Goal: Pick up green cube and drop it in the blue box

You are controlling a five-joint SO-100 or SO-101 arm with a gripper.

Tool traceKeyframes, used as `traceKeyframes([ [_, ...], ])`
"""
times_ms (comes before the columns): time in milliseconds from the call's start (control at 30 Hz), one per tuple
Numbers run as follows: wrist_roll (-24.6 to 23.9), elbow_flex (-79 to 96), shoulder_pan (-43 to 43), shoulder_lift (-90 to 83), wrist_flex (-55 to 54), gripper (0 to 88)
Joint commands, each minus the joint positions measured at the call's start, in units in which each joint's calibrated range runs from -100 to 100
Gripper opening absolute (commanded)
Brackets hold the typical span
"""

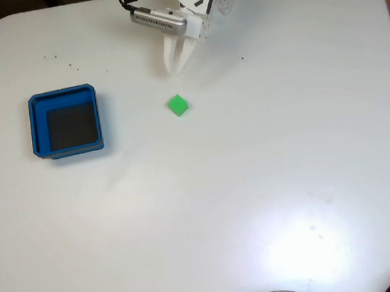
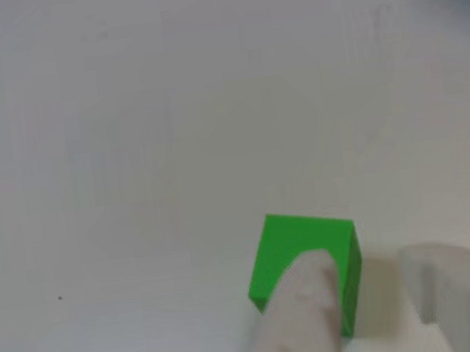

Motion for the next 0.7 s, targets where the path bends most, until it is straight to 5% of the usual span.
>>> traceKeyframes([
  [0,0.0,-0.18,-0.17,0.34,-0.26,1.6],
  [667,0.15,-35.73,-0.32,39.47,0.14,1.6],
])
